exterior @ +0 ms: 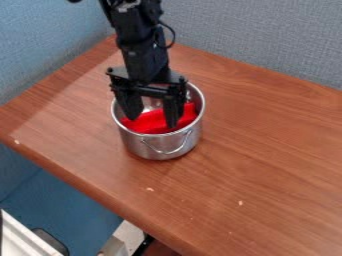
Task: Put the red object in the metal pot
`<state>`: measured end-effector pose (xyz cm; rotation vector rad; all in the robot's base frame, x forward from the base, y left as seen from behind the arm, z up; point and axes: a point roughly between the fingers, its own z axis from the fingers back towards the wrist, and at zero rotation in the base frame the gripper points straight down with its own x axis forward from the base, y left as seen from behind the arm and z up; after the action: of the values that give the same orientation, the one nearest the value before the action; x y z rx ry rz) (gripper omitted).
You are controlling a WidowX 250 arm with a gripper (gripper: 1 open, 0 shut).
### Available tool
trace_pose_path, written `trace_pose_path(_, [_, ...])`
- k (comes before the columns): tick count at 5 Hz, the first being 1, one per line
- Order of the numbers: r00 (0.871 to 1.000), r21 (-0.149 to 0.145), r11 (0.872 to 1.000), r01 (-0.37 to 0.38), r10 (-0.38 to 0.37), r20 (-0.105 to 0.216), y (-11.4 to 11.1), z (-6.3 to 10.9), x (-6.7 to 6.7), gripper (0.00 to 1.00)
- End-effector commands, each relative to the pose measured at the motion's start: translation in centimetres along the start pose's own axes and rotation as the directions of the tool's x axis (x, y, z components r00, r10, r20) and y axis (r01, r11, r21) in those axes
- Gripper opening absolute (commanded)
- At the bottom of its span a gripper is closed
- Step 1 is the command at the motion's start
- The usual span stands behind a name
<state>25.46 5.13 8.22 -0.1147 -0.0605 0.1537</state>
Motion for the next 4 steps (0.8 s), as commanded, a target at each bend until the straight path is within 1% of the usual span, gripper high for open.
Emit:
trace_pose_path(1, [0.998,0.003,1.000,-0.030,0.029,0.064,0.2,1.1,1.4,1.00])
trace_pose_path(4, [0.998,0.006,1.000,-0.020,0.019,0.061,0.0,-0.6,2.6,1.00])
